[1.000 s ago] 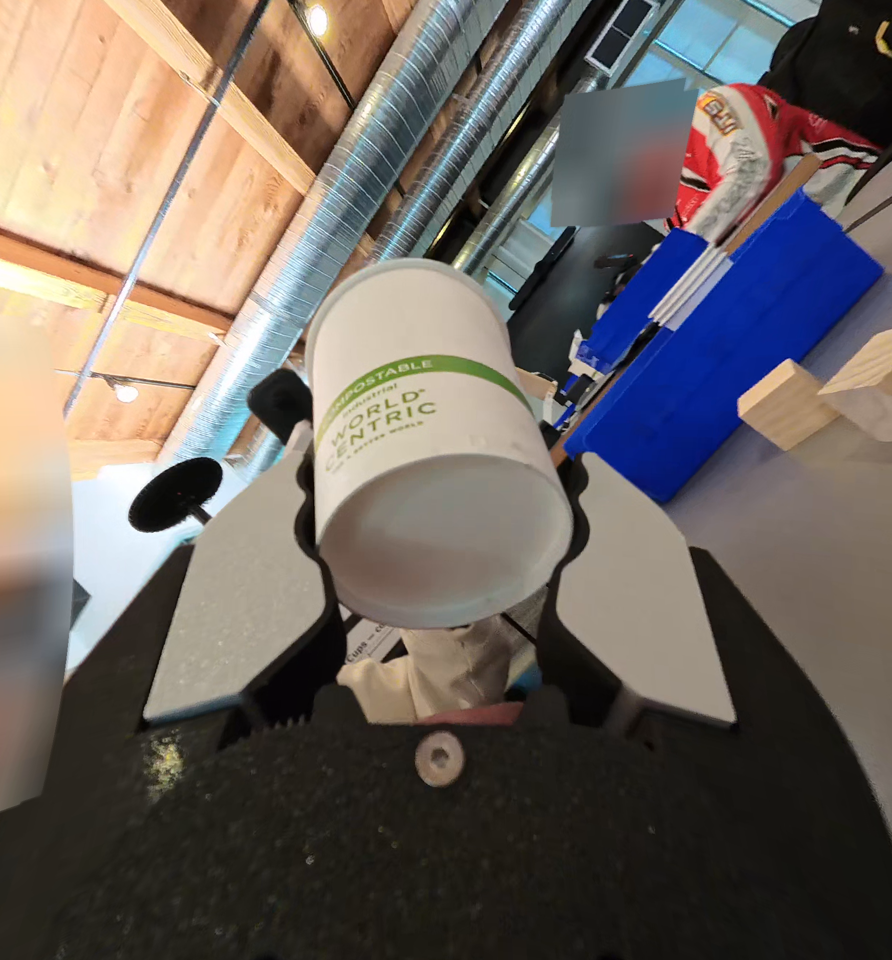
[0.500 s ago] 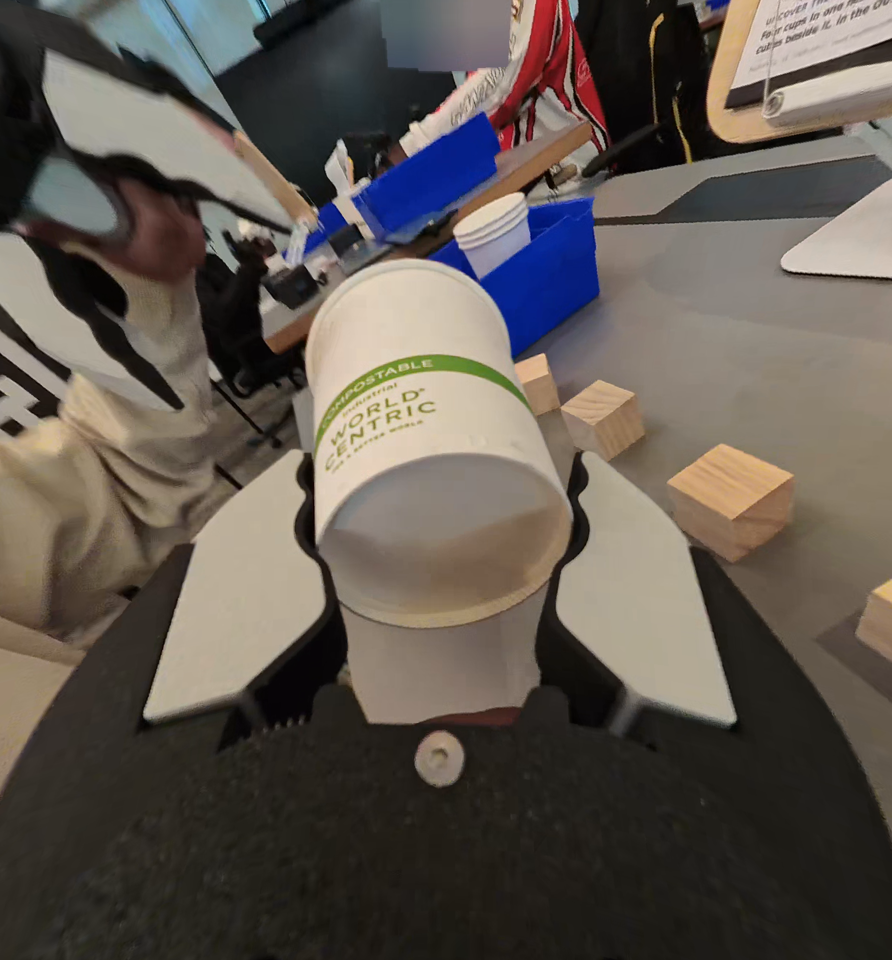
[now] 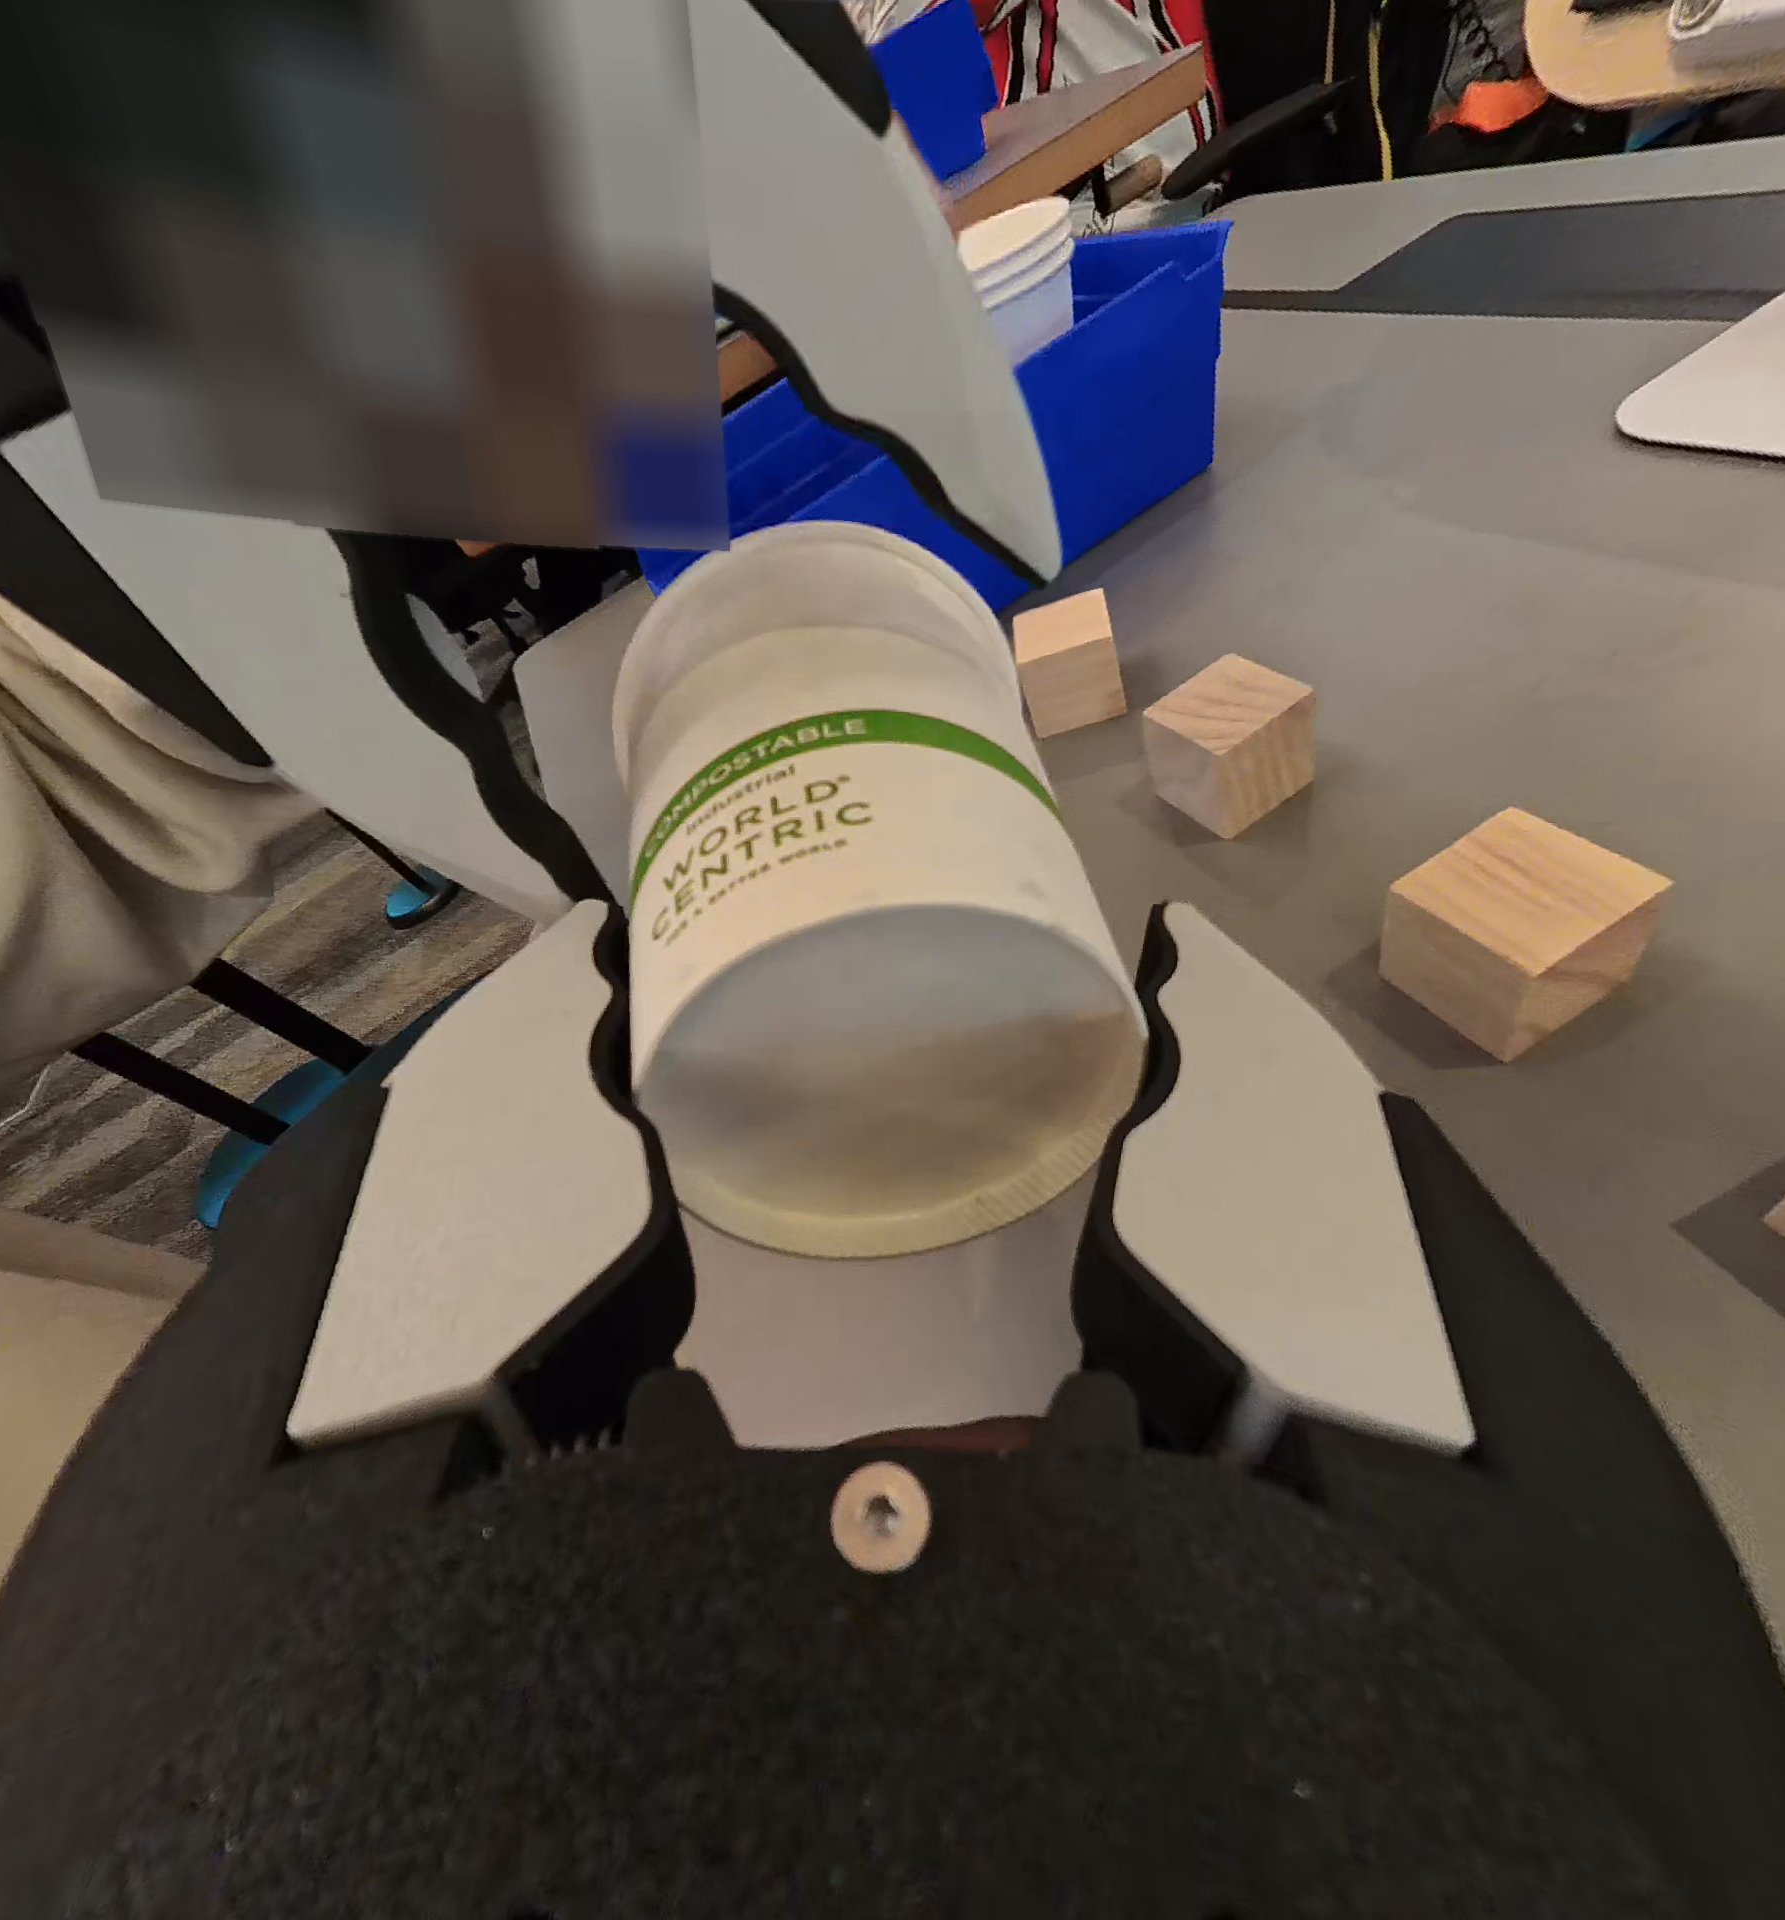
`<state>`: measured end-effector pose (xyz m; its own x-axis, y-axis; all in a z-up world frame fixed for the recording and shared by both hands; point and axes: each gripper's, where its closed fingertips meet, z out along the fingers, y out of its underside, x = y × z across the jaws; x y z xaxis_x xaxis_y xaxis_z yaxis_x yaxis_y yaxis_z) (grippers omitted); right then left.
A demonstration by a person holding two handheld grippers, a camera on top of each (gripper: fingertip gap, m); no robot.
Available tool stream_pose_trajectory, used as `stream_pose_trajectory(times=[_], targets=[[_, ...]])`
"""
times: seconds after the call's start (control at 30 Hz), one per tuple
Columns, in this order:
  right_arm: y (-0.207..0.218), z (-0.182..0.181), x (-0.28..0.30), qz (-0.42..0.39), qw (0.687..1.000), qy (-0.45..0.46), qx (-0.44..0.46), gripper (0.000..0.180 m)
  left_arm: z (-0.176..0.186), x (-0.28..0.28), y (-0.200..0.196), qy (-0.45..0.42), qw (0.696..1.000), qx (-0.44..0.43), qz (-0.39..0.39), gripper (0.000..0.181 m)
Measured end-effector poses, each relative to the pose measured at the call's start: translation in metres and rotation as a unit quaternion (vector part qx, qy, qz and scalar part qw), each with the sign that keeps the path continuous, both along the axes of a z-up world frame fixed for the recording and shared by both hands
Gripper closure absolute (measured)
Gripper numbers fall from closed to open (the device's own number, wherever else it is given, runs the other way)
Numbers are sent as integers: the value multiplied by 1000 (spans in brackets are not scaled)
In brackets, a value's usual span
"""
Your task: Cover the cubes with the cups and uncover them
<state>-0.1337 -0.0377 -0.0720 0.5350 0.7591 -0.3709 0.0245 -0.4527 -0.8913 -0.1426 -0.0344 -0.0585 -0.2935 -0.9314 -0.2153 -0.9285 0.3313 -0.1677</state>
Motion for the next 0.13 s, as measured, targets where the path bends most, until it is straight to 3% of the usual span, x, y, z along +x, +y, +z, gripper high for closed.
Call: stream_pose_trajectory(times=[0.13], targets=[[-1, 3, -4, 8, 1000, -15, 20, 87, -3, -5, -16, 12, 998, -53, -14, 86]])
